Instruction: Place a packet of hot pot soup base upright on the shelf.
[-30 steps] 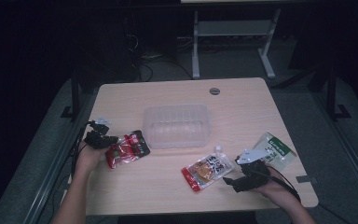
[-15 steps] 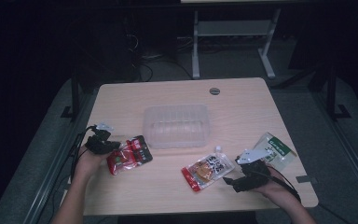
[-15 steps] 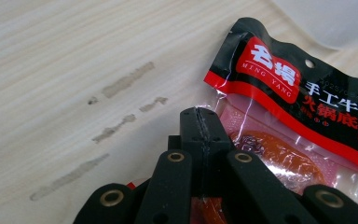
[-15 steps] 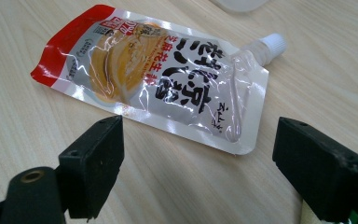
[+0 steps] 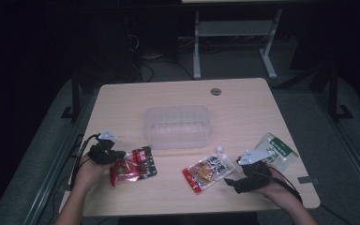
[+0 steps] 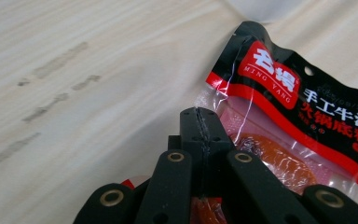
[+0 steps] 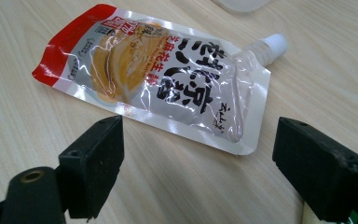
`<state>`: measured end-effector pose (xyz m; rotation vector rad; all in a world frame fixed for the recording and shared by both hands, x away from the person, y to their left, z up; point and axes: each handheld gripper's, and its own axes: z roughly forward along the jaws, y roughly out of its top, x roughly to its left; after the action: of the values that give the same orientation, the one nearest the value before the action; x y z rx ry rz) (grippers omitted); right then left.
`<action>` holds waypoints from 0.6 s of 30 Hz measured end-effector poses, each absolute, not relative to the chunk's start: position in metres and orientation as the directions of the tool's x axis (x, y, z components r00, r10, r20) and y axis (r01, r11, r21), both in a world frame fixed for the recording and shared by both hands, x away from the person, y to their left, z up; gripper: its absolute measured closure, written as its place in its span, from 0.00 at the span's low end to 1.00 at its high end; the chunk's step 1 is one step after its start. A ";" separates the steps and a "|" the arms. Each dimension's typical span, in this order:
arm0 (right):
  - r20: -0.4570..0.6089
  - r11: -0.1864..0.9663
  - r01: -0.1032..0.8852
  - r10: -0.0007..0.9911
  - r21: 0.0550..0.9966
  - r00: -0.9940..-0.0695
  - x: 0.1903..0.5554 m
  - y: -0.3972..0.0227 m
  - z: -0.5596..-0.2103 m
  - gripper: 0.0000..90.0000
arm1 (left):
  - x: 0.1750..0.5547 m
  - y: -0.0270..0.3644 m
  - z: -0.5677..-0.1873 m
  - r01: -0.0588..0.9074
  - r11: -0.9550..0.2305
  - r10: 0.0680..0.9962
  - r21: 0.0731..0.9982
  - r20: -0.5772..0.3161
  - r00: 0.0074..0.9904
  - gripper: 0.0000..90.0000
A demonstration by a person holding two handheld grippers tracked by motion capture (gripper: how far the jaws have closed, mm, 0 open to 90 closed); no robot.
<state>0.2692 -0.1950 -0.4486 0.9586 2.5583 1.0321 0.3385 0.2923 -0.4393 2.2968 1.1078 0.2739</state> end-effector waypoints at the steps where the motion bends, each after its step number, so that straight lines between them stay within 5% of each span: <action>1: 0.036 0.541 0.490 0.645 0.683 -0.763 0.269 -0.195 -0.449 0.18 | 0.337 0.291 -0.439 0.651 -0.499 0.767 0.572 -0.059 0.639 1.00; 18: 0.035 0.540 0.489 0.646 0.685 -0.763 0.269 -0.195 -0.449 0.18 | 0.299 0.290 -0.416 0.611 -0.467 0.762 0.639 -0.060 0.645 1.00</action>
<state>0.2690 -0.1952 -0.4486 0.9574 2.5560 1.0324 0.2993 0.2896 -0.4157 2.2289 1.0627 0.3086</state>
